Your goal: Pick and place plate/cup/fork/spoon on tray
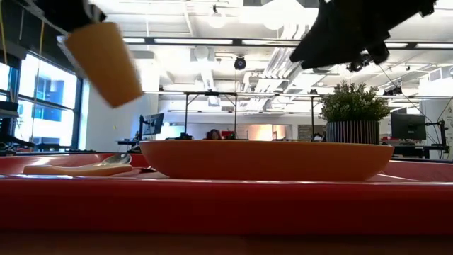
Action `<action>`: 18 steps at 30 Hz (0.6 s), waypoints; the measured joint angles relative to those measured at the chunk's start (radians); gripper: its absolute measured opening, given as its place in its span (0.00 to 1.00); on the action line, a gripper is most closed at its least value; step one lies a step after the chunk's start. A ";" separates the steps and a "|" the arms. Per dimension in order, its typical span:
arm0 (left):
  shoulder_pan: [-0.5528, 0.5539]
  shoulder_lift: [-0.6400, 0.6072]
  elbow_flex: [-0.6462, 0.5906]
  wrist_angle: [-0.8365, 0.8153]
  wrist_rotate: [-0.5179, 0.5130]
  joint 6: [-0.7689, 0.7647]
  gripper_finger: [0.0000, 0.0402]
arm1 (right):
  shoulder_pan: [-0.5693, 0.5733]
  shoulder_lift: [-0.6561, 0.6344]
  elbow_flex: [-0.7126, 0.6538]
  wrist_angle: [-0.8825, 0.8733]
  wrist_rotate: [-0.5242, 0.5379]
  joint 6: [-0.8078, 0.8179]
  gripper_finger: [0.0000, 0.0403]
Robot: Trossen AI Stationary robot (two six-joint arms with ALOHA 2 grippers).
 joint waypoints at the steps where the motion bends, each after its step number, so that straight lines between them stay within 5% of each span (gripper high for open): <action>1: 0.025 0.010 -0.013 0.054 0.006 0.042 0.01 | -0.003 0.000 -0.006 -0.014 -0.010 0.032 0.36; 10: 0.307 0.202 -0.036 0.600 0.225 0.414 0.01 | 0.003 0.000 -0.016 -0.114 -0.060 0.208 0.36; 18: 0.526 0.490 0.124 0.872 0.432 0.499 0.02 | 0.019 0.000 0.030 -0.321 -0.054 0.239 0.36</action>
